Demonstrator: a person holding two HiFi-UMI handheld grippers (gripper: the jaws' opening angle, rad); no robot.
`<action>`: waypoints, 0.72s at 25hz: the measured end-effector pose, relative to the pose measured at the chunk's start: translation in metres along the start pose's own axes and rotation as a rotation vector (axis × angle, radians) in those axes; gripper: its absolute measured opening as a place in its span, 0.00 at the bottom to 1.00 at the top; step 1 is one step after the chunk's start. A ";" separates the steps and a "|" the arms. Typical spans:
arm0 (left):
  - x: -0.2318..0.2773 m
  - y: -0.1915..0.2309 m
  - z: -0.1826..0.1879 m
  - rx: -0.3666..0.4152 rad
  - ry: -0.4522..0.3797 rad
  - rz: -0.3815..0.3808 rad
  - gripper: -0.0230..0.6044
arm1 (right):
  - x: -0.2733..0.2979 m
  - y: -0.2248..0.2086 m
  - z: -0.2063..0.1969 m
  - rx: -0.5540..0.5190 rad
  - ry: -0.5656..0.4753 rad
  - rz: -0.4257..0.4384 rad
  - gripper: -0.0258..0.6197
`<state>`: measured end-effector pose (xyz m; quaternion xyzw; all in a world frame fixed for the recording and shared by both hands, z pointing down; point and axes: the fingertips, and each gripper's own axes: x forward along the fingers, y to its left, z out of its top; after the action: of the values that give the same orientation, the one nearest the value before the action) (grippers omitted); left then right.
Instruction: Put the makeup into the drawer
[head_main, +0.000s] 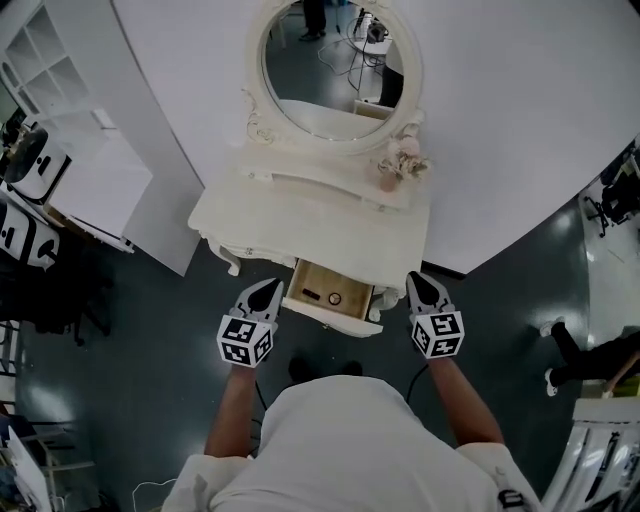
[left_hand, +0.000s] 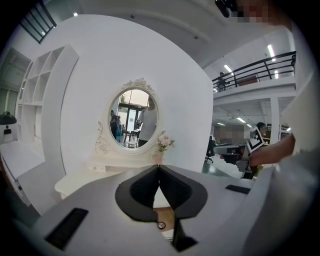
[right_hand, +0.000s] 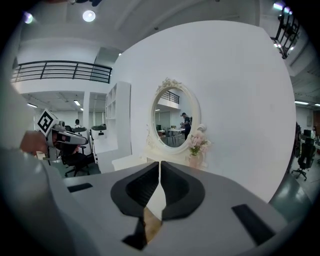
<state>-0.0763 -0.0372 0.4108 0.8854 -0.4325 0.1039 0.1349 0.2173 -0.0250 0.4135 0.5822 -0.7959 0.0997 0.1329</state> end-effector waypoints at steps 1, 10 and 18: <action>0.001 0.002 0.002 0.007 -0.001 -0.003 0.06 | -0.001 -0.001 0.003 -0.006 -0.006 -0.010 0.09; 0.003 0.011 0.011 0.018 -0.011 -0.028 0.06 | -0.001 -0.002 0.015 -0.028 -0.025 -0.048 0.09; 0.008 0.015 0.014 0.008 -0.023 -0.032 0.06 | 0.001 0.000 0.022 -0.046 -0.037 -0.048 0.09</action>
<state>-0.0828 -0.0569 0.4021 0.8939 -0.4194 0.0932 0.1277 0.2145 -0.0327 0.3926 0.5999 -0.7860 0.0672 0.1337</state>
